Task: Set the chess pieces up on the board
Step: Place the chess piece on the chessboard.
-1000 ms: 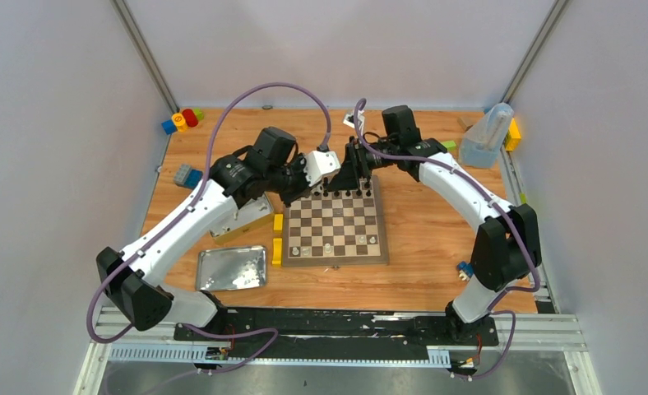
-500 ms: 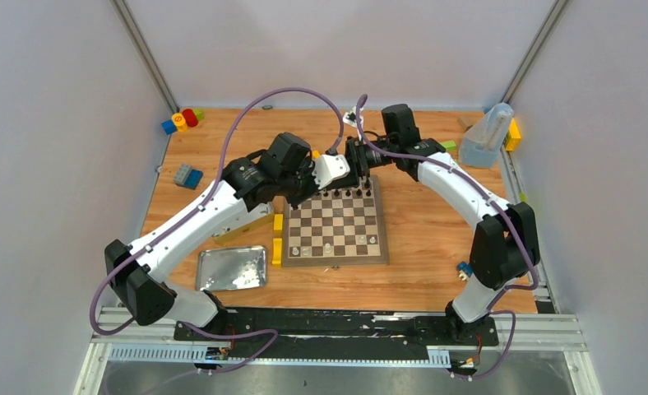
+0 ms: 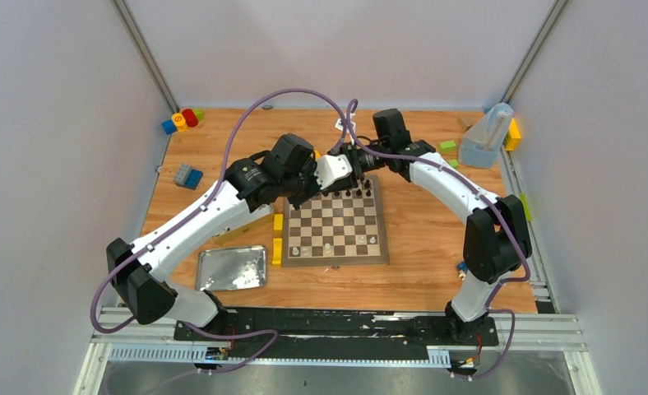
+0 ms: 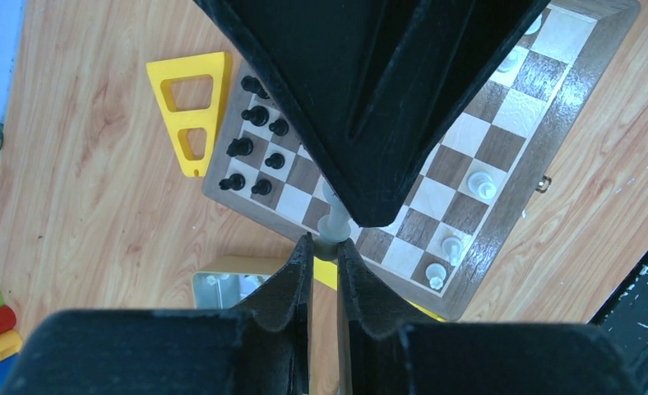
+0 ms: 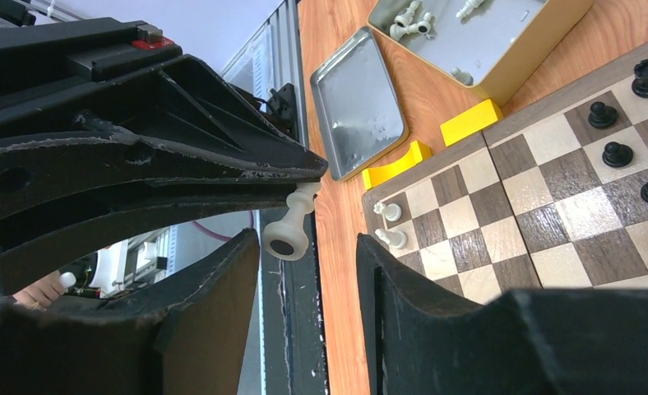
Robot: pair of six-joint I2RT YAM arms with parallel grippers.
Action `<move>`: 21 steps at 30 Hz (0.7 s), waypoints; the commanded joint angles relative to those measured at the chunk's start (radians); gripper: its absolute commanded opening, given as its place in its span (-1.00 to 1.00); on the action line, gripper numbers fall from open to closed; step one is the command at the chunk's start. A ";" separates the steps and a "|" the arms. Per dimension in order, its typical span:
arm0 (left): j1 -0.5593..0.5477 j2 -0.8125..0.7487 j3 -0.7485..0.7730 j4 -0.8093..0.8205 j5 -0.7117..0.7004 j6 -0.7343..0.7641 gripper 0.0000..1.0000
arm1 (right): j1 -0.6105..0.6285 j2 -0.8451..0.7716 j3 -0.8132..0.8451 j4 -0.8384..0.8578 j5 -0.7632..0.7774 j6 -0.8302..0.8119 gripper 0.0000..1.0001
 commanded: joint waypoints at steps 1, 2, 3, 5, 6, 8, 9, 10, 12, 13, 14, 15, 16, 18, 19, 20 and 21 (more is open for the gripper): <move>-0.011 0.002 0.047 0.029 -0.009 -0.023 -0.86 | 0.016 0.009 0.035 0.039 -0.016 0.008 -0.08; -0.011 0.003 0.045 0.028 -0.010 -0.022 -0.86 | 0.018 0.010 0.036 0.038 -0.017 0.008 -0.12; -0.012 0.004 0.045 0.029 -0.011 -0.022 -0.86 | 0.020 0.013 0.037 0.038 -0.018 0.008 -0.15; -0.014 0.006 0.045 0.028 -0.014 -0.021 -0.86 | 0.024 0.015 0.039 0.038 -0.020 0.008 -0.23; -0.015 0.007 0.046 0.027 -0.016 -0.020 -0.86 | 0.027 0.015 0.040 0.039 -0.019 0.008 -0.26; -0.018 0.009 0.047 0.025 -0.018 -0.019 -0.86 | 0.028 0.018 0.043 0.038 -0.022 0.009 -0.33; -0.020 0.011 0.048 0.025 -0.020 -0.018 -0.86 | 0.029 0.019 0.045 0.038 -0.025 0.010 -0.36; -0.021 0.013 0.049 0.023 -0.021 -0.017 -0.86 | 0.029 0.020 0.046 0.038 -0.026 0.010 -0.41; -0.023 0.014 0.049 0.022 -0.025 -0.016 -0.85 | 0.028 0.019 0.046 0.038 -0.026 0.012 -0.47; -0.024 0.015 0.050 0.022 -0.027 -0.018 -0.83 | 0.029 0.018 0.045 0.038 -0.027 0.012 -0.49; -0.025 0.016 0.050 0.023 -0.028 -0.018 -0.82 | 0.028 0.019 0.046 0.036 -0.029 0.011 -0.54; -0.025 0.017 0.051 0.023 -0.031 -0.018 -0.78 | 0.028 0.018 0.045 0.036 -0.030 0.008 -0.60; -0.025 0.018 0.051 0.023 -0.033 -0.019 -0.71 | 0.028 0.016 0.043 0.036 -0.031 0.006 -0.66; -0.025 0.018 0.051 0.027 -0.036 -0.020 -0.53 | 0.028 0.011 0.041 0.037 -0.028 0.003 -0.79; -0.025 0.015 0.049 0.033 -0.038 -0.022 -0.45 | 0.027 0.008 0.039 0.036 -0.027 0.000 -0.84; -0.025 0.012 0.047 0.037 -0.039 -0.024 -0.30 | 0.024 0.004 0.035 0.037 -0.025 -0.002 -0.88; -0.025 0.004 0.043 0.046 -0.040 -0.028 -0.22 | 0.021 0.000 0.029 0.037 -0.025 -0.005 -0.92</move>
